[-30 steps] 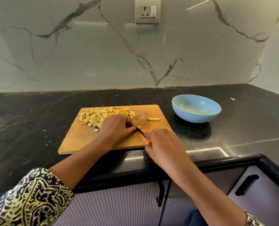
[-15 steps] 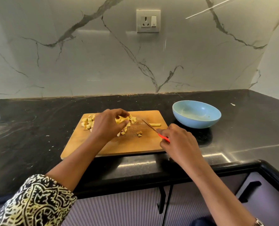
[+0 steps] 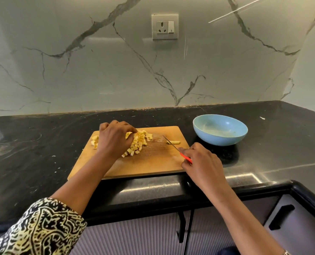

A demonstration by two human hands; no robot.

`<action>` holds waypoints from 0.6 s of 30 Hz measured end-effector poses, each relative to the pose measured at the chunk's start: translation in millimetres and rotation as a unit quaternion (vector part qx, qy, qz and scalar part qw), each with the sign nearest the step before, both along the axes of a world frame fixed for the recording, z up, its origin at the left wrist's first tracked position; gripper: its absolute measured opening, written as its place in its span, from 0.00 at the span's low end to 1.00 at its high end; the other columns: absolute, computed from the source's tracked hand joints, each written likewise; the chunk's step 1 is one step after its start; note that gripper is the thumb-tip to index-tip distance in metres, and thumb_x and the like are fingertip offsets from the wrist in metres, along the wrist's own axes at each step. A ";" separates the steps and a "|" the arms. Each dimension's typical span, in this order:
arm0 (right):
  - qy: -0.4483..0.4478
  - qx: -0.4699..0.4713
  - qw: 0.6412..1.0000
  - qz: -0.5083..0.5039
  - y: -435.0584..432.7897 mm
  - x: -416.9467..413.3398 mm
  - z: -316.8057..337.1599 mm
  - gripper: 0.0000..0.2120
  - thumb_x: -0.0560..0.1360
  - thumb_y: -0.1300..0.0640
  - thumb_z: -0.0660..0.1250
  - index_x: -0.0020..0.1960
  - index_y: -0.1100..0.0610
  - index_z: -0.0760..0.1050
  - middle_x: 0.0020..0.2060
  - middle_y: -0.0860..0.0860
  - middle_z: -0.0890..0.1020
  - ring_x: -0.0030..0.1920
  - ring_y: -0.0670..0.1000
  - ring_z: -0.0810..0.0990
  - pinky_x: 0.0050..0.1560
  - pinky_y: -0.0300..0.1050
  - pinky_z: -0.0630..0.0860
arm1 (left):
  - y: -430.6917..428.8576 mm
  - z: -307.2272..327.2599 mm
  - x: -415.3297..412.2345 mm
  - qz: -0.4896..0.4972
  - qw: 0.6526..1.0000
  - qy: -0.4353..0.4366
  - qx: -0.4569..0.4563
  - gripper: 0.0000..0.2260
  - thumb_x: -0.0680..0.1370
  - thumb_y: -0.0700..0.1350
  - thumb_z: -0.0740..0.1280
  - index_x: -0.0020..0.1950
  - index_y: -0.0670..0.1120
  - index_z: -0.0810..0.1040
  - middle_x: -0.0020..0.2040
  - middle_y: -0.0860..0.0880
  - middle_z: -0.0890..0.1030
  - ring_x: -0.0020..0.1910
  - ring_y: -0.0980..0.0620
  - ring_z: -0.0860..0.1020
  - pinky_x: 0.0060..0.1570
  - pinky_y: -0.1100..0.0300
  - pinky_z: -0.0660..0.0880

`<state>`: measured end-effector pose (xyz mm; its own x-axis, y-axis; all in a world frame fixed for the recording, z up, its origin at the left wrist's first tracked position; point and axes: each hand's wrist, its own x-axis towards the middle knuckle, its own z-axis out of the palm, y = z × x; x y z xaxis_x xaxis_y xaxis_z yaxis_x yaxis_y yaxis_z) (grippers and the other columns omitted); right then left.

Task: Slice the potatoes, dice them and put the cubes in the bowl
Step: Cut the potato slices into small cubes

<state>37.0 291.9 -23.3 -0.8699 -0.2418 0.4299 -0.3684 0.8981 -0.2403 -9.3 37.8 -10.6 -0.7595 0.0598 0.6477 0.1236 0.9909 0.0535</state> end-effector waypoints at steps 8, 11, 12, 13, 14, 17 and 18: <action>0.005 -0.038 0.998 -0.043 8.9 -0.3 1.7 0.22 0.78 0.53 0.64 0.71 0.46 0.69 0.46 0.45 0.68 0.48 0.48 0.78 0.41 0.38 0.65 | 52.7 -1.2 -16.9 -0.148 0.973 -0.169 -0.061 0.16 0.79 0.54 0.62 0.66 0.53 0.74 0.66 0.53 0.74 0.62 0.53 0.73 0.58 0.56 0.71; 0.011 -0.049 0.997 -0.052 16.0 1.2 3.1 0.22 0.78 0.54 0.63 0.72 0.47 0.68 0.47 0.47 0.71 0.48 0.49 0.78 0.41 0.39 0.64 | 78.8 -3.1 -33.4 -0.133 0.964 -0.227 -0.046 0.18 0.80 0.54 0.61 0.69 0.52 0.72 0.65 0.51 0.75 0.60 0.52 0.74 0.56 0.58 0.73; 0.013 -0.052 0.997 -0.052 18.4 2.0 3.4 0.22 0.78 0.54 0.62 0.72 0.47 0.68 0.47 0.47 0.72 0.48 0.49 0.78 0.41 0.38 0.65 | 83.6 -2.0 -38.3 -0.132 0.965 -0.223 -0.027 0.17 0.80 0.53 0.62 0.67 0.51 0.74 0.63 0.51 0.77 0.57 0.53 0.75 0.54 0.59 0.74; 0.013 -0.055 0.997 -0.051 20.6 2.6 3.8 0.22 0.78 0.55 0.62 0.72 0.48 0.68 0.48 0.47 0.73 0.47 0.48 0.78 0.41 0.38 0.65 | 86.8 -0.4 -42.4 -0.132 0.965 -0.224 -0.016 0.15 0.79 0.52 0.64 0.64 0.50 0.77 0.60 0.50 0.79 0.53 0.54 0.76 0.51 0.61 0.75; 0.013 -0.057 0.997 -0.050 23.3 3.3 4.0 0.22 0.78 0.55 0.62 0.72 0.48 0.68 0.48 0.47 0.73 0.47 0.48 0.78 0.41 0.37 0.65 | 89.5 0.9 -45.7 -0.133 0.964 -0.229 -0.007 0.13 0.79 0.51 0.65 0.61 0.49 0.79 0.57 0.50 0.80 0.50 0.55 0.77 0.48 0.63 0.75; 0.007 -0.060 0.997 -0.037 27.8 4.8 4.7 0.22 0.78 0.55 0.63 0.71 0.47 0.69 0.46 0.47 0.72 0.45 0.47 0.77 0.41 0.38 0.66 | 87.9 3.4 -46.4 -0.126 0.962 -0.241 0.015 0.12 0.77 0.50 0.67 0.57 0.47 0.81 0.52 0.50 0.82 0.46 0.56 0.77 0.45 0.65 0.75; 0.003 -0.060 0.998 -0.028 28.0 5.1 5.1 0.21 0.78 0.55 0.63 0.71 0.47 0.69 0.46 0.46 0.72 0.44 0.47 0.75 0.41 0.38 0.66 | 84.7 3.5 -42.9 -0.120 0.963 -0.239 0.019 0.12 0.77 0.50 0.67 0.57 0.47 0.81 0.51 0.51 0.82 0.45 0.56 0.77 0.45 0.65 0.75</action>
